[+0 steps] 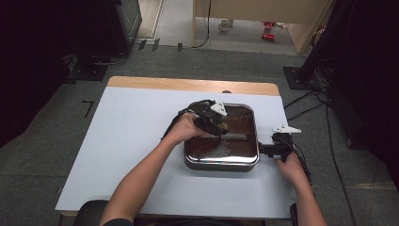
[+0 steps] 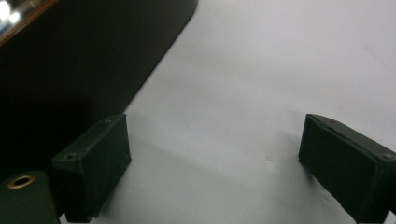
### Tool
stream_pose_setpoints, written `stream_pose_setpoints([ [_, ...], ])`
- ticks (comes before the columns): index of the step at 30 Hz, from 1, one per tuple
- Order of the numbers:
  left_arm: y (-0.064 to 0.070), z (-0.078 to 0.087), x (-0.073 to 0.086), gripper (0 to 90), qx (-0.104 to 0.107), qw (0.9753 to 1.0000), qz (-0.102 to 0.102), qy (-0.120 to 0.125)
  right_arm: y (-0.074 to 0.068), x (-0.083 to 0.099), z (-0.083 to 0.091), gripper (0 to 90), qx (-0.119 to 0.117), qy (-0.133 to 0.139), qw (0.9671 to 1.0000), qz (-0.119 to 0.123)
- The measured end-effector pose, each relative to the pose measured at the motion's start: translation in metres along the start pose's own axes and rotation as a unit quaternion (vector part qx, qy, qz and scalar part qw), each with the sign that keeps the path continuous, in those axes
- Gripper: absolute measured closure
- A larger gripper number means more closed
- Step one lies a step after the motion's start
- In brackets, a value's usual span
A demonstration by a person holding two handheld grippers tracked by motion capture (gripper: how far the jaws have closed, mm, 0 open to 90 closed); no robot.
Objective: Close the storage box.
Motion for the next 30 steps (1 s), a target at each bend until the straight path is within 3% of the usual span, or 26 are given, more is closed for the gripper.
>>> stream_pose_setpoints([
  [12,0.001,-0.002,0.003,58.9,-0.006,0.9998,0.007,0.017,0.0,0.0,0.0,8.4,0.0,0.0,1.0,0.0],
  [17,0.0,0.002,0.002,51.7,0.0,0.9993,0.027,0.024,0.0,0.0,0.0,8.4,0.0,0.0,1.0,0.0],
  [19,0.001,0.005,0.001,45.6,-0.004,0.9991,0.034,0.023,0.0,0.0,0.0,8.4,0.0,0.0,1.0,0.0],
  [25,0.006,0.018,-0.001,41.0,-0.042,0.9978,0.037,0.036,0.0,0.0,0.0,8.5,0.0,0.0,1.0,-0.001],
  [30,0.007,0.03,0.0,35.2,-0.056,0.9958,0.061,0.037,0.0,0.0,0.0,8.5,0.0,0.0,1.0,-0.001],
])
Point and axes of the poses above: each handheld gripper's, and its own axes: z roughly backward along the jaws, x roughly out of its underside, y roughly to its right, the point moved 1 cm from there along -z, roughly forward along the jaws, and after that the axes turned 10 degrees about x, right-handed, at the moved point
